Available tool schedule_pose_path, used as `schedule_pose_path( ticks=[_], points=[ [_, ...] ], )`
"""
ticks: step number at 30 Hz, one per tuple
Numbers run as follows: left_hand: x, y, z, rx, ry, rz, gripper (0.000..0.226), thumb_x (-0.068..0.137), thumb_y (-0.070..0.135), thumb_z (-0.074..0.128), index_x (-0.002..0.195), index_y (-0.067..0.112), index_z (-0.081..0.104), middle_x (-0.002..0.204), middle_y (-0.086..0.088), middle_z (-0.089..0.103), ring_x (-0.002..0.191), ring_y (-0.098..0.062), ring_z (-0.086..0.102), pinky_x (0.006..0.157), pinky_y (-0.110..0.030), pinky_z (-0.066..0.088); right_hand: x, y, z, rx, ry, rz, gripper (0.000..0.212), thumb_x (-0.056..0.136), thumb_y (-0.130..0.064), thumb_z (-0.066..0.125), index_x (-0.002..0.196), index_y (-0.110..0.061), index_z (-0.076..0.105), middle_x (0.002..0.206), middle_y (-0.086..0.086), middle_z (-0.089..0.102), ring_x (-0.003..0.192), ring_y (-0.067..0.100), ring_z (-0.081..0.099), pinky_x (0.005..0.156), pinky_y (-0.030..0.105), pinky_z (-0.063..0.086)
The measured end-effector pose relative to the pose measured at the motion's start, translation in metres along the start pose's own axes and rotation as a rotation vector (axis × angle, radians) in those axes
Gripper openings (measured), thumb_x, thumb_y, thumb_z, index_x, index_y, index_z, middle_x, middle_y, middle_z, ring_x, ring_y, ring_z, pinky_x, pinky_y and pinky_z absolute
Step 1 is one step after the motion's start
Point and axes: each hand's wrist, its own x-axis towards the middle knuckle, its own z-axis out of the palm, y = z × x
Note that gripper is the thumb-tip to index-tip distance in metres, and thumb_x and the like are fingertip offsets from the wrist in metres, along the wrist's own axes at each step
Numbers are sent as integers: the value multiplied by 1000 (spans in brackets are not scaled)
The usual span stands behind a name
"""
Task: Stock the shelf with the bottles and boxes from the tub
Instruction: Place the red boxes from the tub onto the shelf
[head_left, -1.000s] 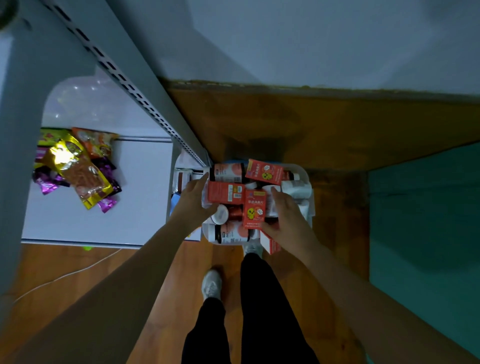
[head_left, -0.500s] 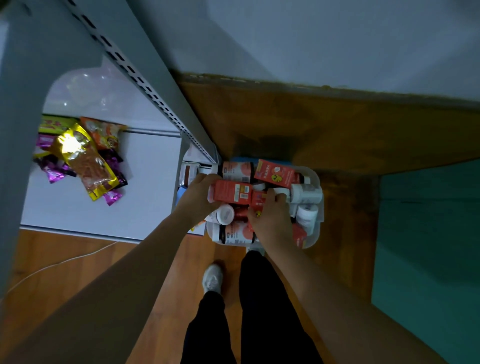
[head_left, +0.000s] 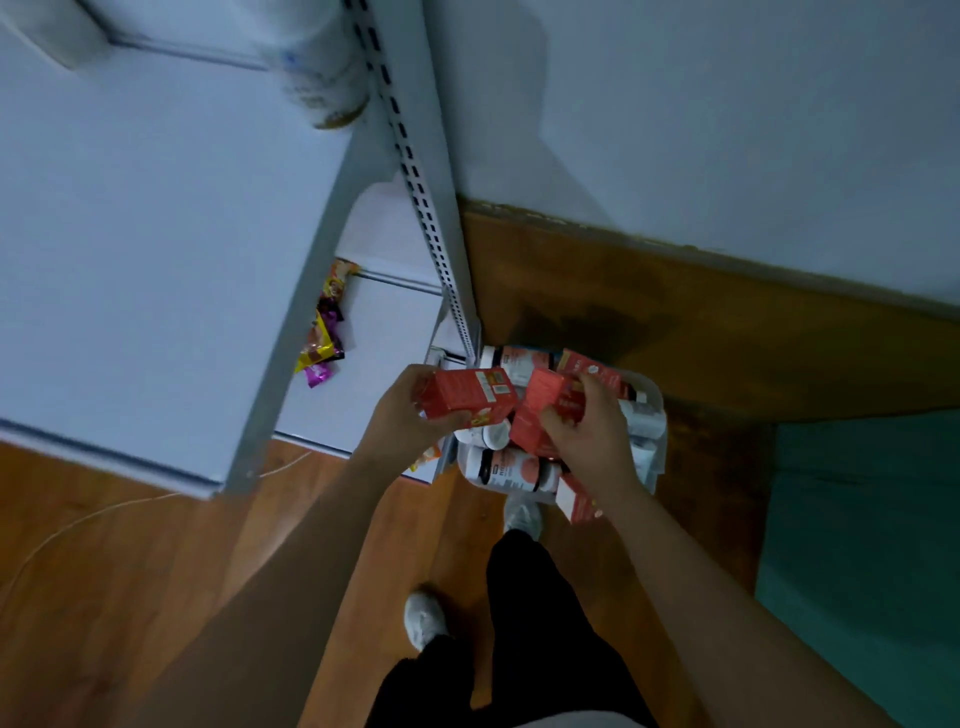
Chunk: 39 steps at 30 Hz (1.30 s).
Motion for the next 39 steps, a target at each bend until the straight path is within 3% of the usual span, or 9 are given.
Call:
schedule_pose_path(
  ticks=[5, 11, 17, 20, 24, 28, 31, 36, 39],
  points=[
    [-79, -12, -38, -217, 81, -20, 52, 76, 23, 84, 119, 17, 56, 109, 3, 67, 99, -10, 66, 86, -25, 56, -48, -50, -6, 40, -75, -140, 53, 92, -33, 65, 140, -27, 42, 132, -4, 49, 120, 10, 47, 90, 13, 39],
    [-195, -56, -96, -434, 245, 13, 37, 78, 19, 81, 110, 20, 64, 102, -1, 73, 96, -14, 70, 78, -23, 55, -136, -99, 35, 103, -176, -251, 48, 90, -31, 64, 135, -32, 46, 127, -1, 57, 116, 16, 56, 100, 43, 49],
    [-324, -118, -159, -651, 472, 18, 49, 73, 40, 83, 114, 17, 68, 105, -3, 74, 95, -16, 70, 79, -29, 53, -240, -149, 122, 76, -306, -419, 50, 92, -30, 66, 137, -30, 45, 123, -2, 57, 111, 14, 58, 82, 20, 49],
    [-379, -143, -187, -762, 595, 10, 46, 70, 46, 80, 107, 21, 70, 99, -6, 75, 89, -17, 71, 84, -41, 56, -286, -188, 164, 141, -397, -421, 55, 92, -31, 65, 141, -32, 39, 120, -2, 57, 105, 16, 62, 83, 34, 57],
    [-432, -163, -223, -939, 712, -3, 45, 70, 42, 84, 106, 20, 67, 103, -12, 73, 95, -28, 70, 93, -49, 52, -332, -246, 213, 223, -496, -420, 32, 93, -28, 64, 123, -24, 54, 111, 2, 67, 91, 14, 68, 67, 24, 55],
    [-463, -173, -261, -1058, 797, 38, 45, 72, 33, 76, 109, 13, 60, 93, -10, 71, 80, -21, 71, 68, -34, 59, -364, -299, 254, 336, -619, -422, 18, 93, -26, 64, 110, -23, 58, 106, 4, 69, 91, 18, 70, 75, 37, 59],
    [-479, -181, -292, -1095, 831, 67, 33, 80, 28, 74, 107, 16, 59, 85, -4, 74, 76, -20, 74, 60, -28, 57, -377, -338, 286, 358, -693, -495, 45, 80, -42, 73, 116, -21, 58, 110, 7, 69, 95, 23, 70, 81, 45, 59],
    [-489, -202, -356, -952, 889, 88, 43, 73, 39, 78, 107, 18, 62, 99, -7, 73, 90, -28, 73, 83, -46, 59, -389, -408, 333, 410, -774, -601, 60, 72, -47, 76, 120, -18, 56, 110, 4, 70, 95, 16, 71, 75, 33, 57],
    [-482, -216, -402, -826, 932, 79, 45, 72, 42, 78, 108, 22, 62, 101, -1, 74, 89, -21, 73, 82, -43, 60, -386, -452, 367, 435, -802, -655, 64, 69, -52, 76, 120, -20, 55, 111, 1, 70, 100, 17, 70, 81, 36, 58]
  ],
)
